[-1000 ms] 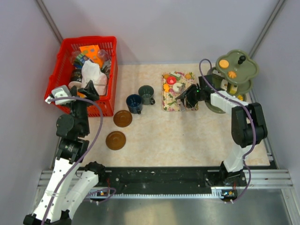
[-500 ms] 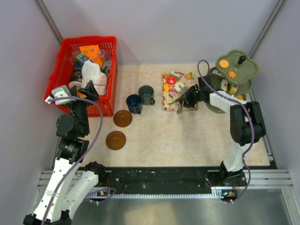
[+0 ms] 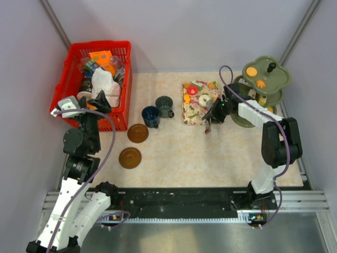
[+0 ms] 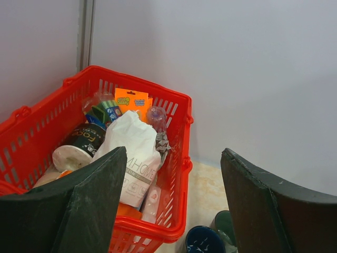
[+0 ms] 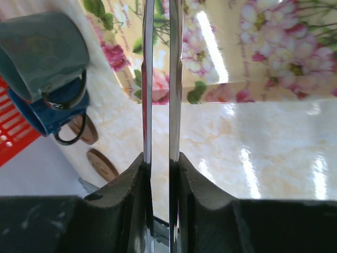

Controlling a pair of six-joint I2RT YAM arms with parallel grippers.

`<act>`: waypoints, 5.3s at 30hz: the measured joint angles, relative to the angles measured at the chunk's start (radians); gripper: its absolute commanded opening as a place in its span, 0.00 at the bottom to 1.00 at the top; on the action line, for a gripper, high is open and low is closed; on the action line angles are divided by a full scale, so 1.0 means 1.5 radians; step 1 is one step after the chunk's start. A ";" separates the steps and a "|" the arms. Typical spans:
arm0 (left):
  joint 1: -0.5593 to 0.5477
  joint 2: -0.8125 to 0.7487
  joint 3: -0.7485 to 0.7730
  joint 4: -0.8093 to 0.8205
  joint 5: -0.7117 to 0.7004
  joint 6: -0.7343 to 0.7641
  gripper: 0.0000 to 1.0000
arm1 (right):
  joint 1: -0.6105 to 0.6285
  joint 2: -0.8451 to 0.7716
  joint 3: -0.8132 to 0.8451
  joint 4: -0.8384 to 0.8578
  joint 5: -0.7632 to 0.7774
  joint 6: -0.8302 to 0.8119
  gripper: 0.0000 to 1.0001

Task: Serve the afternoon tea
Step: Adjust the dessert on the tray.

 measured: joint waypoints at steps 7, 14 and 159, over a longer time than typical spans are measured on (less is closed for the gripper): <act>0.000 0.000 0.000 0.000 0.012 -0.001 0.77 | 0.015 -0.069 0.038 -0.144 0.120 -0.135 0.03; -0.011 0.026 0.016 -0.009 0.116 -0.022 0.76 | 0.053 -0.165 0.042 -0.203 0.178 -0.226 0.03; -0.017 0.048 0.040 -0.052 0.109 -0.018 0.76 | 0.468 0.032 0.276 -0.548 0.648 -0.300 0.43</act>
